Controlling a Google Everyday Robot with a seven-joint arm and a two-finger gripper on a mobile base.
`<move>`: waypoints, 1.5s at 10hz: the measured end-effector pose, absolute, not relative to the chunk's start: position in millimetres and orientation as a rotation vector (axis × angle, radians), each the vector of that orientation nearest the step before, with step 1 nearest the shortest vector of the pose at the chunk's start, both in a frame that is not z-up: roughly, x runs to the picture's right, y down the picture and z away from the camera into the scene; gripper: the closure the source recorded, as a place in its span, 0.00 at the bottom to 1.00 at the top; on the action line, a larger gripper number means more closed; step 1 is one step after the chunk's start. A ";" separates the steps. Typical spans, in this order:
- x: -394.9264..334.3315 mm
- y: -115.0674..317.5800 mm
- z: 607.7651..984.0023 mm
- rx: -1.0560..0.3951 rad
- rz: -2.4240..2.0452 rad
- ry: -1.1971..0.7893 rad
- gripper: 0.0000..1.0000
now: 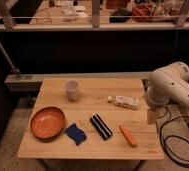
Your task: Place the pepper in the ceramic bowl
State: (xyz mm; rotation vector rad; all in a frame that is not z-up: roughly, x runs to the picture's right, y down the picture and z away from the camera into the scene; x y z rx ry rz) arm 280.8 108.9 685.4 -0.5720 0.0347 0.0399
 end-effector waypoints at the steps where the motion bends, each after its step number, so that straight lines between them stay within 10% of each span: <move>1: 274.0 114.6 688.6 -0.577 0.040 0.021 0.20; 15: 215.2 152.4 724.0 -0.582 -0.041 -0.073 0.20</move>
